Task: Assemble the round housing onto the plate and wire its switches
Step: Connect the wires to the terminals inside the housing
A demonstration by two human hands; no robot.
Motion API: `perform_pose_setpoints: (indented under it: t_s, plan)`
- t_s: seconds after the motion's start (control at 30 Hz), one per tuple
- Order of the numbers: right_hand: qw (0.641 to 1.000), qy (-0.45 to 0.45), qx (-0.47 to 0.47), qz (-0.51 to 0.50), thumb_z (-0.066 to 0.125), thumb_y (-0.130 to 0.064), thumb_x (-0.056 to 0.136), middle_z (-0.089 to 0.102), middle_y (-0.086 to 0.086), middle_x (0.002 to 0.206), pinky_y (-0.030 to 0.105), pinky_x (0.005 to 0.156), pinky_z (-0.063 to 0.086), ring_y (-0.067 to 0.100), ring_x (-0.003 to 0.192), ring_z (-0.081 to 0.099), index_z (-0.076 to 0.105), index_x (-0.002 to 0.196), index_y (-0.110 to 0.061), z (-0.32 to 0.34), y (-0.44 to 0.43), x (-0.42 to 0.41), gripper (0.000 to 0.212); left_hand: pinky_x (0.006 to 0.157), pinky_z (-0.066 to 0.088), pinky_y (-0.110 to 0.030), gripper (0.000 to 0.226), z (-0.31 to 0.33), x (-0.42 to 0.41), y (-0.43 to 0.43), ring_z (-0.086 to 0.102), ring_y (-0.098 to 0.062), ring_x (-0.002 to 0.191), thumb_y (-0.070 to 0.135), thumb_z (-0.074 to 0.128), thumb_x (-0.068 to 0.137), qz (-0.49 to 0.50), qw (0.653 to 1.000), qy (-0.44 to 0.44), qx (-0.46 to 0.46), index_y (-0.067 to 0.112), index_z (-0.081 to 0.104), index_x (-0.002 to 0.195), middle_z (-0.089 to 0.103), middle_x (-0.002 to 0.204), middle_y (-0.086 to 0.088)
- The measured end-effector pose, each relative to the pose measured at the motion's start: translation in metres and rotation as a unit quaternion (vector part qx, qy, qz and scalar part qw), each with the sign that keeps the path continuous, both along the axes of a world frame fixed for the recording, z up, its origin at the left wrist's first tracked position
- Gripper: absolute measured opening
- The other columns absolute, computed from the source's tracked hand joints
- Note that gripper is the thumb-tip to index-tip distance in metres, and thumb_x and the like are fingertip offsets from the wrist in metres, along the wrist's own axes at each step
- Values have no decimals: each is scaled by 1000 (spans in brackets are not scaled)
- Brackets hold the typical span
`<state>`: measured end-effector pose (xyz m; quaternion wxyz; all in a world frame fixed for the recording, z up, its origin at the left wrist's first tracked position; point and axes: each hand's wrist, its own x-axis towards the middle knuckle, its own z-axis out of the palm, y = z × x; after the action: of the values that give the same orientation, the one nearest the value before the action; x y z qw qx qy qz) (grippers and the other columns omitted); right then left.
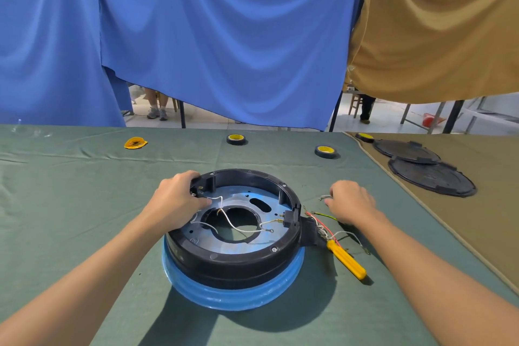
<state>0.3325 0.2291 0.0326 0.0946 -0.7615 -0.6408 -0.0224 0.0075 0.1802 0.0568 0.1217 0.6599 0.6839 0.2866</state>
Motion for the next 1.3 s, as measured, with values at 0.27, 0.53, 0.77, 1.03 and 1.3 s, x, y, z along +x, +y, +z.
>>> perform_pose_setpoints:
  t_s: [0.27, 0.53, 0.77, 1.03, 1.3]
  plan:
    - [999, -25, -24, 14, 50, -15, 97, 62, 10, 108, 36, 73, 48, 28, 95, 58, 57, 107, -15, -4, 11, -10, 12, 76, 40, -31, 46, -1, -1, 1, 49, -22, 90, 29, 77, 85, -1, 1000, -2, 4, 15, 60, 125, 55, 96, 2]
    - [890, 438, 61, 107, 52, -11, 99, 52, 0, 72, 26, 54, 38, 14, 62, 45, 59, 82, -13, 48, -7, -32, 19, 70, 40, -27, 44, 0, 1, 0, 52, -15, 82, 29, 71, 90, -1, 1000, 11, 4, 12, 56, 129, 61, 104, -3]
    - [671, 720, -61, 168, 46, -2, 100, 56, 8, 77, 16, 36, 27, 7, 48, 40, 53, 93, -5, 77, -34, -58, 10, 107, 36, -39, 45, 6, 6, -11, 46, -29, 132, 26, 58, 98, -2, 991, 90, 102, 10, 51, 140, 56, 141, -8]
    - [465, 852, -121, 208, 36, 0, 100, 48, 4, 68, 19, 39, 33, 12, 52, 39, 48, 105, -7, 63, -57, -87, 14, 84, 54, -28, 24, 28, 31, -32, 68, -6, 88, 36, 60, 97, -131, 978, -123, 105, 20, 75, 105, 75, 92, 12]
    - [509, 827, 0, 238, 39, 1, 101, 63, 11, 78, 26, 50, 50, 21, 64, 61, 55, 96, -6, 54, -72, -124, 19, 68, 54, -24, 10, 36, 51, -41, 70, -13, 72, 17, 68, 93, -148, 895, -419, -46, 12, 76, 92, 76, 79, -4]
